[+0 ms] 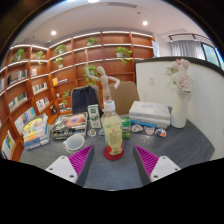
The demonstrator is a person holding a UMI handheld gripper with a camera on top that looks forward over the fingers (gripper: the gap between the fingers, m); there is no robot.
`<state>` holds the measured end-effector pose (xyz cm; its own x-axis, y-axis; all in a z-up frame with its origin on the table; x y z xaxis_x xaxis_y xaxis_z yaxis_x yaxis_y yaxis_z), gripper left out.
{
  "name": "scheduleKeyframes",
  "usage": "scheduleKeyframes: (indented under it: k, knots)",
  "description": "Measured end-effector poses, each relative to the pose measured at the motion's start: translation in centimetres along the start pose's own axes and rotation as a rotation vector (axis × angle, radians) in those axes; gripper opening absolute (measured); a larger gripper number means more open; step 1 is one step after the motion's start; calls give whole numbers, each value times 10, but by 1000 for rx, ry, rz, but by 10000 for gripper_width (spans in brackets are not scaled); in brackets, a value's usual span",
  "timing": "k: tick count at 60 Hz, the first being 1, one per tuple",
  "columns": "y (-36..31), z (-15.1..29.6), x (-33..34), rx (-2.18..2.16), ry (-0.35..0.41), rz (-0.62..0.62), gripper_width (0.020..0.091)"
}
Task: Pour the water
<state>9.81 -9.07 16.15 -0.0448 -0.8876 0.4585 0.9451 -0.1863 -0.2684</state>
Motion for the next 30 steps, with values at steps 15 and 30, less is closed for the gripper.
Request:
scheduleKeyframes:
  k: [15, 30]
  knots:
    - [-8, 37, 44, 51, 83, -31, 782]
    - [-18, 47, 57, 65, 90, -10, 781]
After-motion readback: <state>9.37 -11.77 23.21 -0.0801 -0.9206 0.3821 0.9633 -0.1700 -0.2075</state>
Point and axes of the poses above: the point between the fingertips, and its own axes, seen from behind it with the camera up: y to the right, z up, x backward, against the way the camera looks, the point moved 7 cm from there along x, backward, against the way the camera looks, and after that the axes turned 11 degrees about -x, right-handed, at the moved point
